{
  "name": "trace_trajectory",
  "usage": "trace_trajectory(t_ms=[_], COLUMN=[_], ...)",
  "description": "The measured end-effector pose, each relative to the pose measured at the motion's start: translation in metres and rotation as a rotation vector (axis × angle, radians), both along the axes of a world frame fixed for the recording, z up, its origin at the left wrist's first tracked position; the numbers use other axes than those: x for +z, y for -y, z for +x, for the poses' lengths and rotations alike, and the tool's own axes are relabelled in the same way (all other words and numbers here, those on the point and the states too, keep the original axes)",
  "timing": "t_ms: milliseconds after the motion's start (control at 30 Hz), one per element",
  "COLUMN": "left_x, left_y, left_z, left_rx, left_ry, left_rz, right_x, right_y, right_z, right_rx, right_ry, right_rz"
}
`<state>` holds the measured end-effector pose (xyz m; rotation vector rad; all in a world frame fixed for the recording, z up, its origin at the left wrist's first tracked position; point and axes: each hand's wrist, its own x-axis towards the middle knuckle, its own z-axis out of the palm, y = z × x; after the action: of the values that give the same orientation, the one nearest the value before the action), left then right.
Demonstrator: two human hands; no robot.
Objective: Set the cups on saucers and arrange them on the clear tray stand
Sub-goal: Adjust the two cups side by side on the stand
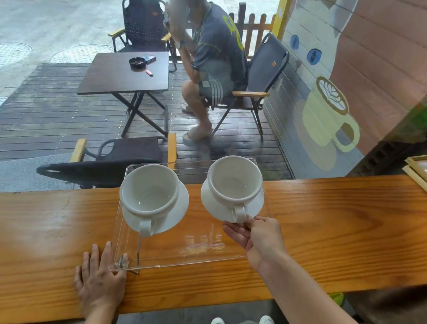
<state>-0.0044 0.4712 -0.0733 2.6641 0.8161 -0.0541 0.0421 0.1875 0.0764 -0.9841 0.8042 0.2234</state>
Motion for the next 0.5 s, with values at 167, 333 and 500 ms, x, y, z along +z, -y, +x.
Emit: trace_trajectory(t_ms=[167, 333, 500], left_x=[-0.0036, -0.0066, -0.007], left_y=[-0.0015, -0.0032, -0.0026], left_z=[-0.0006, -0.0004, -0.0004], left_rx=[0.001, -0.002, 0.008], left_ry=[0.009, 0.005, 0.019], left_rz=[0.01, 0.016, 0.015], right_x=[0.004, 0.0048, 0.0058], right_y=[0.0059, 0.0086, 0.0097], right_z=[-0.0044, -0.0061, -0.0059], right_rx=[0.048, 0.112, 0.128], right_ry=[-0.034, -0.06, -0.072], right_rz=[-0.008, -0.037, -0.033])
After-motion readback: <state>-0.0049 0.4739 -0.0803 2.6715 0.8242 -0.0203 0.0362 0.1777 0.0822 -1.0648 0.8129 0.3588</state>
